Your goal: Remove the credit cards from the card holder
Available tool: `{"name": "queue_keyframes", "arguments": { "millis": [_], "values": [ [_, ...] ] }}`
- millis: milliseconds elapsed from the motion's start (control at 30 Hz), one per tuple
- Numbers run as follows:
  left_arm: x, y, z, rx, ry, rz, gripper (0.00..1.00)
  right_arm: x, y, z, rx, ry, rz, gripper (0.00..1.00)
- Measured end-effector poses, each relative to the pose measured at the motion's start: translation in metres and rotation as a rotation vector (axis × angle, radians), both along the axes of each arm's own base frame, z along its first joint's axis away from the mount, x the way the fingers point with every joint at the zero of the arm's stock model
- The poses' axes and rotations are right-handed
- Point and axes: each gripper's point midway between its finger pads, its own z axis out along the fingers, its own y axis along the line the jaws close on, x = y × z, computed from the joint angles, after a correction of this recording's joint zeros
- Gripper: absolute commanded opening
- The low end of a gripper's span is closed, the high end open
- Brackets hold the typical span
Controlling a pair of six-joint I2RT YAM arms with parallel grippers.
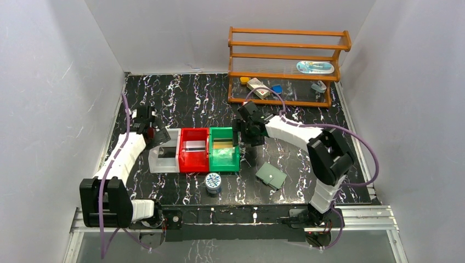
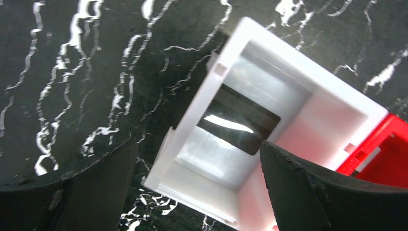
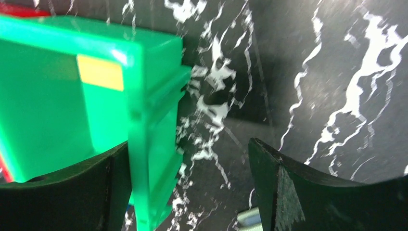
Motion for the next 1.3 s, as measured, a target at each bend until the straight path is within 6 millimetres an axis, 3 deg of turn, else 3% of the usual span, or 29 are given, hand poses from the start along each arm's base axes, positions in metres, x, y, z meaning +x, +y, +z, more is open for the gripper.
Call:
{"name": "queue_keyframes", "arguments": {
  "millis": [267, 467, 667, 867, 1033, 1100, 1167, 1267, 1300],
  "values": [
    [0.011, -0.034, -0.018, -0.158, 0.030, -0.135, 0.98, 0.040, -0.016, -0.008, -0.113, -0.062, -0.064, 0.88],
    [0.027, -0.073, -0.028, -0.347, 0.024, -0.273, 0.98, 0.070, -0.054, -0.008, -0.120, -0.064, -0.164, 0.88],
    [0.061, -0.101, -0.031, -0.485, -0.005, -0.344, 0.98, 0.092, -0.092, -0.008, -0.101, -0.045, -0.232, 0.88],
    [0.110, -0.128, -0.022, -0.614, -0.070, -0.407, 0.98, 0.103, -0.117, -0.007, -0.065, -0.021, -0.273, 0.89],
    [0.143, -0.150, -0.024, -0.686, -0.092, -0.452, 0.98, 0.106, -0.125, -0.001, -0.037, -0.016, -0.287, 0.90],
    [0.150, -0.156, -0.026, -0.704, -0.092, -0.462, 0.98, 0.104, -0.127, 0.008, -0.029, -0.028, -0.288, 0.90],
    [0.156, -0.162, -0.030, -0.722, -0.090, -0.470, 0.98, 0.102, -0.125, 0.031, 0.003, -0.066, -0.283, 0.87],
    [0.161, -0.160, -0.026, -0.700, -0.094, -0.468, 0.98, 0.077, -0.112, 0.067, 0.111, -0.121, -0.237, 0.85],
    [0.158, -0.150, -0.025, -0.641, -0.086, -0.438, 0.98, 0.053, -0.092, 0.071, 0.158, -0.121, -0.184, 0.82]
  ]
}}
